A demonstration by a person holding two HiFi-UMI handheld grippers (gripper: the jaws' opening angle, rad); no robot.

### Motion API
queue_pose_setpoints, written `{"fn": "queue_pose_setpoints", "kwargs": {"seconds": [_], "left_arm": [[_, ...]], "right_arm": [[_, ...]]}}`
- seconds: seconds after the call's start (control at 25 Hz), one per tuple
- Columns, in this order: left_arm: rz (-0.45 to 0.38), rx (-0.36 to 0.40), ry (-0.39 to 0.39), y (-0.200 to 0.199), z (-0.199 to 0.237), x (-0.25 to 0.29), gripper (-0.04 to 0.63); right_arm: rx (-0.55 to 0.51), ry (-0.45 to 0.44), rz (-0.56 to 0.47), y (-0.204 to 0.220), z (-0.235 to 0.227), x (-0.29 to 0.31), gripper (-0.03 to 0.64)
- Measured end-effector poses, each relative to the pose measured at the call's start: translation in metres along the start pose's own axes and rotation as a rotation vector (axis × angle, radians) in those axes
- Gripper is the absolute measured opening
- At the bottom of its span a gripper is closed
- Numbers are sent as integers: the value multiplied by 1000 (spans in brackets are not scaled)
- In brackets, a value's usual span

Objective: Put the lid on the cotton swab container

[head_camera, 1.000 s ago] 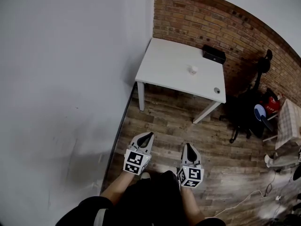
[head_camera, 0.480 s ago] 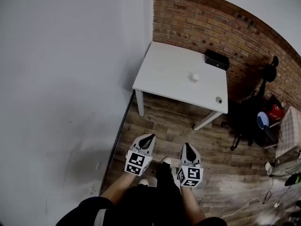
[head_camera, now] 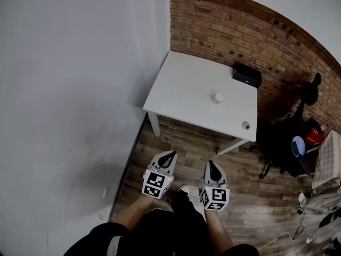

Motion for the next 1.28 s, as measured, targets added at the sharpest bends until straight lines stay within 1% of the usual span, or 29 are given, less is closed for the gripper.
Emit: {"fn": "queue_pose_setpoints", "kwargs": {"seconds": [0.4,0.56,0.76,1.08,1.28], "left_arm": [[26,-4,-29,-10,-8,49,15],[32,-8,-37,-9,-19,71,15],[27,24,-32,-17,-32,93,15],[25,14,-49,-26,-26,114,15],[39,16,-33,-30,-11,141,15]], "right_arm": [[12,-39,2,3,-41,30,23],[15,-60,-4,9,-58,36,23],[21,-74,0,12,-83,50,23],[23,-92,12,10,-94,69,23],[28,-77,17,9,-104,95,23]]}}
Point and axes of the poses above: the fingertips, and each gripper's own axes: x forward along the fingers, z to its left, y out of its underside, the point moved 8 cm from there along -x, backward along the fingers, and after that the axes turned 13 degrees about -x, right-handed, at the moved point
